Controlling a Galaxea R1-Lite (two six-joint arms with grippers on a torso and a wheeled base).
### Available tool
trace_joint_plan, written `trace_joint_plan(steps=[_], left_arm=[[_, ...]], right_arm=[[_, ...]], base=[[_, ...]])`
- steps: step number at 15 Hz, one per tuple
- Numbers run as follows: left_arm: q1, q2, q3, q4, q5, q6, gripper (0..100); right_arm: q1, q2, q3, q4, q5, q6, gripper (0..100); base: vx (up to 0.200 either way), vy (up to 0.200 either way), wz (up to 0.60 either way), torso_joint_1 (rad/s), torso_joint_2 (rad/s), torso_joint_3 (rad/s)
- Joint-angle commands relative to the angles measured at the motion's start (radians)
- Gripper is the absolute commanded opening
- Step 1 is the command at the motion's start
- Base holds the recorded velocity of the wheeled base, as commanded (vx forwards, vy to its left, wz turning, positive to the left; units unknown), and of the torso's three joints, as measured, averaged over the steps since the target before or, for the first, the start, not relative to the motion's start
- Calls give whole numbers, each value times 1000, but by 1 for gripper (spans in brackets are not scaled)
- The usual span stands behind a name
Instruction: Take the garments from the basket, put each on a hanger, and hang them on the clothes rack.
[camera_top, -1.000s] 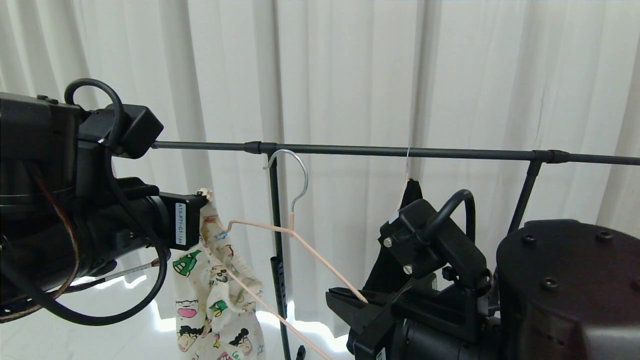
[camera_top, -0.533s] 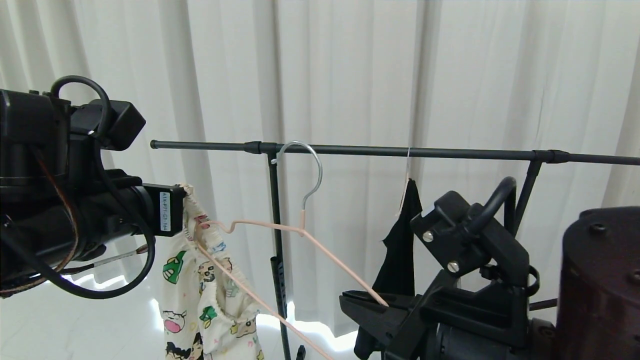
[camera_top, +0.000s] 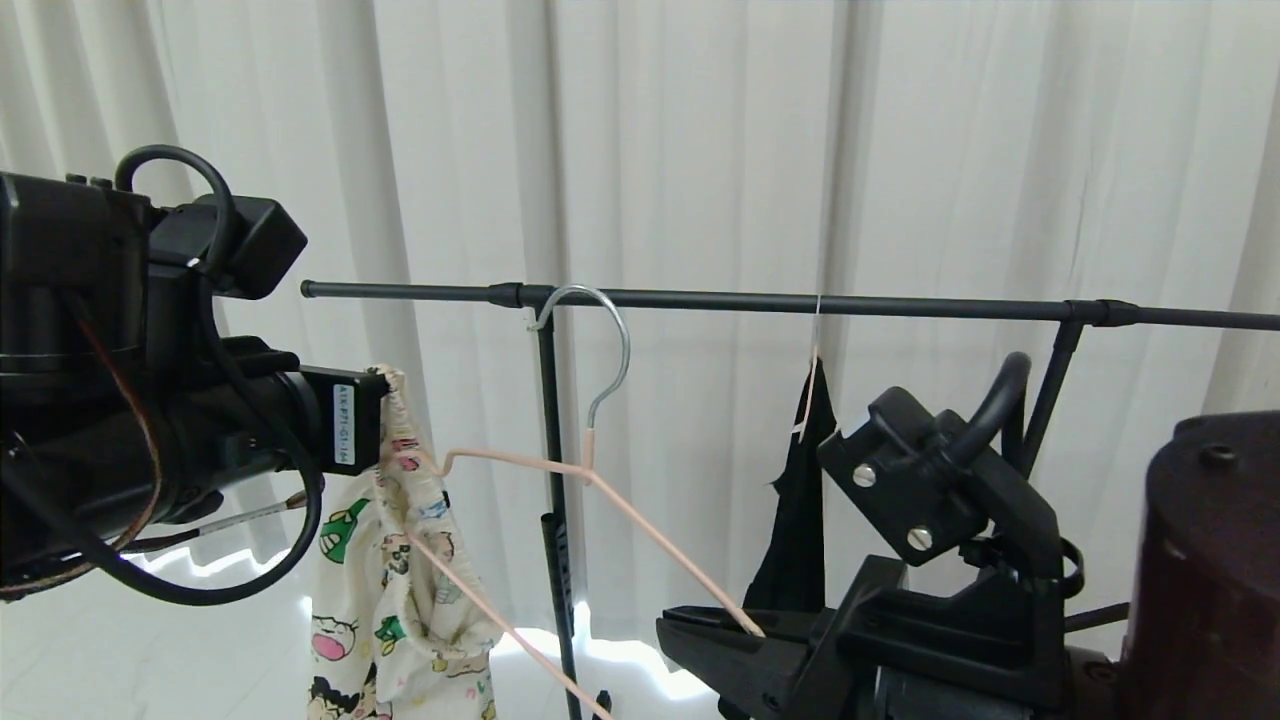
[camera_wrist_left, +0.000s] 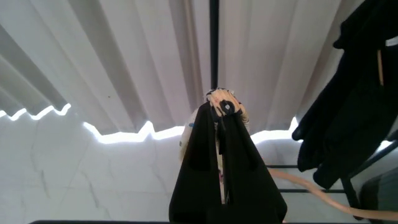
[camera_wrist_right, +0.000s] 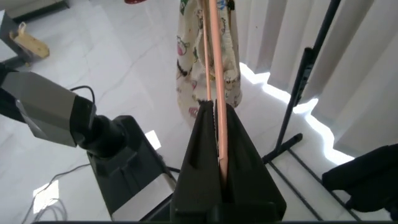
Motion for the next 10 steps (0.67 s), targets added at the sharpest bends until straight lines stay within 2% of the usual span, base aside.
trace_joint_plan(steps=[1,6,10], left_arm=[[-23,-29,0,0,-8,3,0],[-27,-49,-16,0,-20,33,0],[-93,-49,-57,0,-20,27,0]], right_arm=[[-4,24,-1,-3,1,13,0],[-60,36,0,-6,-7,11,0],[-60,57,-13,-26,-5,10,0]], base=[[0,0,0,0,0,0],[0,0,0,0,0,0],[0,0,0,0,0,0]])
